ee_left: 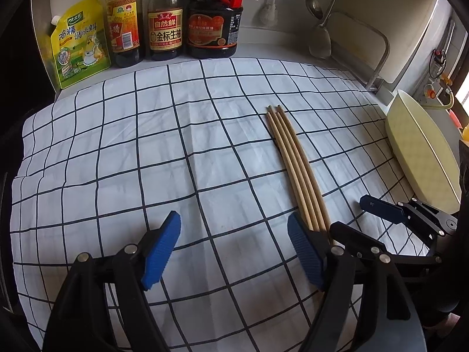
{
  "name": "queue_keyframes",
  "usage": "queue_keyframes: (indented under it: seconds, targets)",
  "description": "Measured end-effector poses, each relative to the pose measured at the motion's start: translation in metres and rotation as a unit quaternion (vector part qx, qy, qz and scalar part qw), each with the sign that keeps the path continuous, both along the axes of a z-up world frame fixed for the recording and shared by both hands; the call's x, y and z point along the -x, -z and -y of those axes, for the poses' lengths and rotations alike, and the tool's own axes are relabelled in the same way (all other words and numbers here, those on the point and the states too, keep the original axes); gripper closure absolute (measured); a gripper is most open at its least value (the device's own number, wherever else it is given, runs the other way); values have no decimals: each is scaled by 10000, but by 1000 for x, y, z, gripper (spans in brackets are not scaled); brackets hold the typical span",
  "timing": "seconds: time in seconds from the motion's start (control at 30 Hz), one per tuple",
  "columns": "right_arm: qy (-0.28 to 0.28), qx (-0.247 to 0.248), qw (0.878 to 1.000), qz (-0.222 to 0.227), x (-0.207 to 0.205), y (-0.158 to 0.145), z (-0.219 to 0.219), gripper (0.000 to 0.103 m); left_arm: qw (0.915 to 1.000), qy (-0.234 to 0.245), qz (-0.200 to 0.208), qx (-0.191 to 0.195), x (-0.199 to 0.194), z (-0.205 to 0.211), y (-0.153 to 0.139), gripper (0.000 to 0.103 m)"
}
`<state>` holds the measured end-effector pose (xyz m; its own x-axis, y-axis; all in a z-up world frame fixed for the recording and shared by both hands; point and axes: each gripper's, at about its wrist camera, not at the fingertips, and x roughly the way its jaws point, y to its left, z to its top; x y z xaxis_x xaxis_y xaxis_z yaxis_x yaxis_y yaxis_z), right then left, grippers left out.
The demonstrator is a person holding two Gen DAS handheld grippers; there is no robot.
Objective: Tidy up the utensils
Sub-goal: 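Lower both tools to the bundle and separate single chopsticks from it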
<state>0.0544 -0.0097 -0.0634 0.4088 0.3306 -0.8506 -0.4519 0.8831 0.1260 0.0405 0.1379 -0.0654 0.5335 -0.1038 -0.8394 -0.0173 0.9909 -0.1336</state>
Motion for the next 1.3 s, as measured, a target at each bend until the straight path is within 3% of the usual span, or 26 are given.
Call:
queue_keyframes:
  seconds: [0.37, 0.73, 1.3]
  targets:
    - [-8, 302, 9995, 50, 5, -3, -4, 46, 10000, -16, 32, -4, -1, 1, -2, 29]
    - [-84, 346, 9993, 66, 3, -2, -15, 46, 10000, -67, 0, -8, -1, -1, 0, 29]
    - [33, 382, 9992, 61, -5, 0, 3, 46, 10000, 13, -45, -62, -1, 10, 1, 29]
